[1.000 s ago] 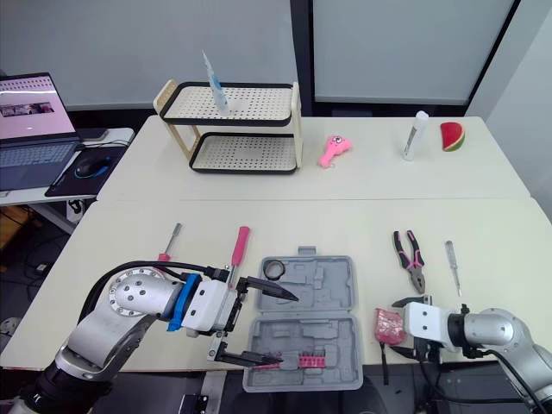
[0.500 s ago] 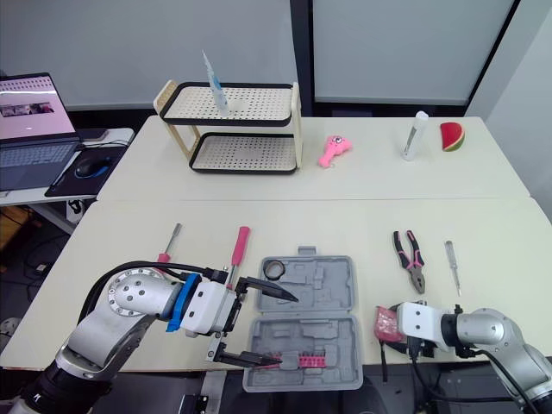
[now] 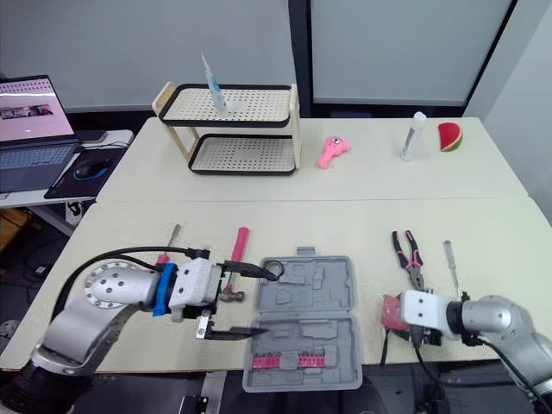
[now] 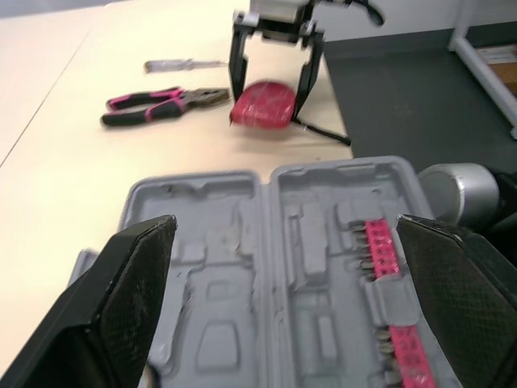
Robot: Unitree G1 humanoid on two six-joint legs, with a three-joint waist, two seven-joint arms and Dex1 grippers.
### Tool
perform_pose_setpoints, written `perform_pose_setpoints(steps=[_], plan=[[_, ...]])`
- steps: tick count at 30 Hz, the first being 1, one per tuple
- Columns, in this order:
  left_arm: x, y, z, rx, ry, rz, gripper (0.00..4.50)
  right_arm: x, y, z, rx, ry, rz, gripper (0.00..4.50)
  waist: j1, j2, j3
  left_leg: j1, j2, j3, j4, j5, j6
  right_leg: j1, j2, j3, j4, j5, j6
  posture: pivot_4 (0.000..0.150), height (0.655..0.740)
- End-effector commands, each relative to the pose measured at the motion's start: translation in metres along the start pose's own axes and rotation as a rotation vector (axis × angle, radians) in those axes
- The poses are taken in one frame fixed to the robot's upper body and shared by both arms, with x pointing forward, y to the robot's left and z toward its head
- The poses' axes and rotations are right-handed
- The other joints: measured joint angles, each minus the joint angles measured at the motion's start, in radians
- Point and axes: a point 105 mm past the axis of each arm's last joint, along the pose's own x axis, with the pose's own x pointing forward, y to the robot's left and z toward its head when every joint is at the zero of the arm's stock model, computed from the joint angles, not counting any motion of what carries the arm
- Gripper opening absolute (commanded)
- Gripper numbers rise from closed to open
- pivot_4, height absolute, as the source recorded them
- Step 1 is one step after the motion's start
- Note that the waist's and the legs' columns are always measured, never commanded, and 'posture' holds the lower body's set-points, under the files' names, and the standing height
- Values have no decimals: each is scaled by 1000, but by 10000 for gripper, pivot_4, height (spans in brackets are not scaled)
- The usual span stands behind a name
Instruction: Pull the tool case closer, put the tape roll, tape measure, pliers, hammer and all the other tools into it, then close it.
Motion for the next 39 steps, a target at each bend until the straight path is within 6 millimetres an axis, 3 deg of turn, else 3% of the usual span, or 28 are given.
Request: perform_pose_setpoints(steps=[1, 5, 9, 14, 26, 39], plan=[[-13, 14, 1, -21, 32, 83, 45000, -16, -20, 39, -82, -12, 36, 31223, -1, 1, 0, 0, 0, 0, 0, 0, 0, 0, 0, 0, 0, 0, 0, 1500, 7356], [-13, 20, -3, -41, 72, 113, 45000, -11, -38, 56, -88, 64, 96, 31223, 3, 0, 0, -1, 0, -1, 0, 0, 0, -1, 0, -1, -1, 0, 0, 1500, 7356], [-14, 17, -5, -47, 69, 111, 45000, 13, -55, 77, -131, 78, 135, 31223, 2, -1, 1, -3, -1, -1, 0, 0, 0, -3, -1, -1, -1, 0, 0, 1500, 7356], [-17, 10, -18, -10, 116, 93, 45000, 38, -62, 88, -154, 78, 174, 31223, 1, -1, 1, -8, -1, -1, 1, 2, -3, -9, -1, -1, 0, 0, 0, 1500, 7356], [-8, 6, -13, 10, 85, 91, 45000, 73, -73, 98, -227, 103, 213, 31223, 0, -1, 1, -12, 0, -1, 1, 3, -5, -13, -1, -1, 2, 0, 0, 1500, 7356], [-2, 4, -9, 9, 75, 81, 45000, 84, -82, 101, -261, 122, 225, 31223, -1, -1, 1, -12, 0, 0, 1, 3, -5, -14, -1, -1, 3, 0, 0, 1500, 7356]])
